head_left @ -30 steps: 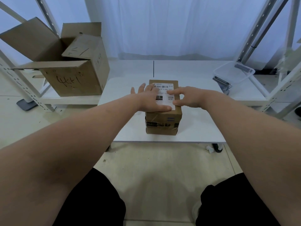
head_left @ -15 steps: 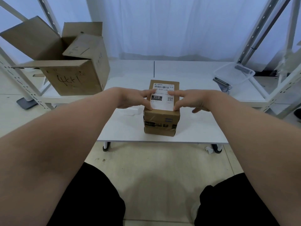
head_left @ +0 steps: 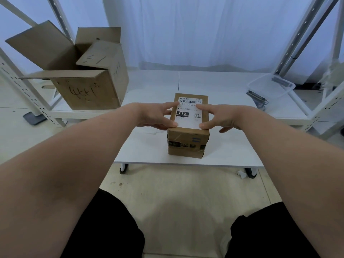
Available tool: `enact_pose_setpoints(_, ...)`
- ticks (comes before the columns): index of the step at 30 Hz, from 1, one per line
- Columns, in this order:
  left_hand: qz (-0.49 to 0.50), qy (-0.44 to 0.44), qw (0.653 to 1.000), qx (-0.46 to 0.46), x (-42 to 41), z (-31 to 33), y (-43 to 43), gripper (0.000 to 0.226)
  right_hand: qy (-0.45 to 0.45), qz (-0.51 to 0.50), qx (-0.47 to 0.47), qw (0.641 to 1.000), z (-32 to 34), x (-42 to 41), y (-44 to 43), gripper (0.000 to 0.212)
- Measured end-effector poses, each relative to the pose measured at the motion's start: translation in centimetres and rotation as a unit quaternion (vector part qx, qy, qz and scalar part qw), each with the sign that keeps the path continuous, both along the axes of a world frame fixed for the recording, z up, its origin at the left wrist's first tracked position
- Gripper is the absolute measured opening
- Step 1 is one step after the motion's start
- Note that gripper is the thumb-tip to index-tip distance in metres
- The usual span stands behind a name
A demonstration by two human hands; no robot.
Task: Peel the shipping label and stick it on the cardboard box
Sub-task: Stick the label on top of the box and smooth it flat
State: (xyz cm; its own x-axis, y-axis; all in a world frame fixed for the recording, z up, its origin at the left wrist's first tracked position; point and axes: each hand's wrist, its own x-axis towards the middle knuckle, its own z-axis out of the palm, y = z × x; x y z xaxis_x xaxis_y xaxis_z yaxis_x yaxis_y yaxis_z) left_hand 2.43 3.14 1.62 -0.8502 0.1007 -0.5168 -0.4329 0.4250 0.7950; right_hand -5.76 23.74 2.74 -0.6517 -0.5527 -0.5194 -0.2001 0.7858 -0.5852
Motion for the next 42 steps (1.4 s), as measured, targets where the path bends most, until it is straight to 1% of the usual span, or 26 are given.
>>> enact_pose_setpoints(4, 0.012, -0.013, 1.000, 0.021, 0.2, 0.2, -0.3, 0.090, -0.012, 0.010, 0.015, 1.000, 0.3, -0.1, -0.2, 0.085)
enact_pose_setpoints(7, 0.034, -0.010, 0.999, 0.016, 0.2, 0.1, -0.4, 0.091, -0.012, 0.022, 0.038, 0.999, 0.6, -0.2, -0.5, 0.085)
enact_pose_setpoints(11, 0.055, 0.022, 0.997, -0.042, 0.1, -0.2, 0.7, 0.087, 0.017, 0.041, 0.069, 0.997, 0.6, 0.0, -1.2, 0.085)
enact_pose_setpoints(14, 0.013, 0.071, 0.992, -0.099, -0.1, -0.6, 1.9, 0.085, 0.049, 0.068, 0.103, 0.991, 0.2, 0.3, -1.7, 0.095)
enact_pose_setpoints(16, -0.001, 0.074, 0.990, -0.121, -0.3, -0.8, 1.9, 0.078, 0.050, 0.070, 0.100, 0.991, 0.1, 0.3, -1.7, 0.098)
enact_pose_setpoints(18, 0.000, 0.066, 0.991, -0.113, -0.6, -0.9, 1.4, 0.071, 0.041, 0.061, 0.085, 0.994, 0.1, 0.2, -1.5, 0.095)
enact_pose_setpoints(21, 0.004, 0.058, 0.993, -0.104, -0.7, -0.8, 1.0, 0.065, 0.039, 0.049, 0.068, 0.996, 0.2, 0.1, -1.3, 0.086)
enact_pose_setpoints(27, -0.006, 0.046, 0.991, -0.128, -1.2, -1.3, 1.2, 0.055, 0.077, 0.009, 0.052, 0.996, -0.7, -0.2, -1.8, 0.063)
enact_pose_setpoints(29, 0.000, 0.057, 0.985, -0.160, -1.4, -1.4, 1.5, 0.052, 0.087, 0.000, 0.055, 0.995, -1.0, -0.3, -2.2, 0.062)
enact_pose_setpoints(32, -0.005, 0.090, 0.968, -0.234, -1.9, -1.3, 2.0, 0.050, 0.094, 0.004, 0.065, 0.993, -0.8, -0.6, -2.8, 0.067)
enact_pose_setpoints(34, -0.014, 0.097, 0.957, -0.275, -2.3, -1.5, 2.2, 0.052, 0.087, 0.008, 0.075, 0.993, -0.6, -1.0, -2.9, 0.073)
enact_pose_setpoints(38, -0.016, 0.112, 0.939, -0.324, -3.5, -1.7, 2.4, 0.055, 0.057, 0.002, 0.091, 0.994, -0.6, -2.1, -3.1, 0.083)
enact_pose_setpoints(40, -0.009, 0.120, 0.932, -0.341, -4.1, -1.8, 2.4, 0.056, 0.045, -0.005, 0.098, 0.994, -0.8, -2.3, -3.4, 0.081)
enact_pose_setpoints(42, -0.006, 0.123, 0.926, -0.357, -4.7, -1.8, 2.4, 0.056, 0.052, -0.008, 0.100, 0.994, -0.7, -2.2, -3.7, 0.073)
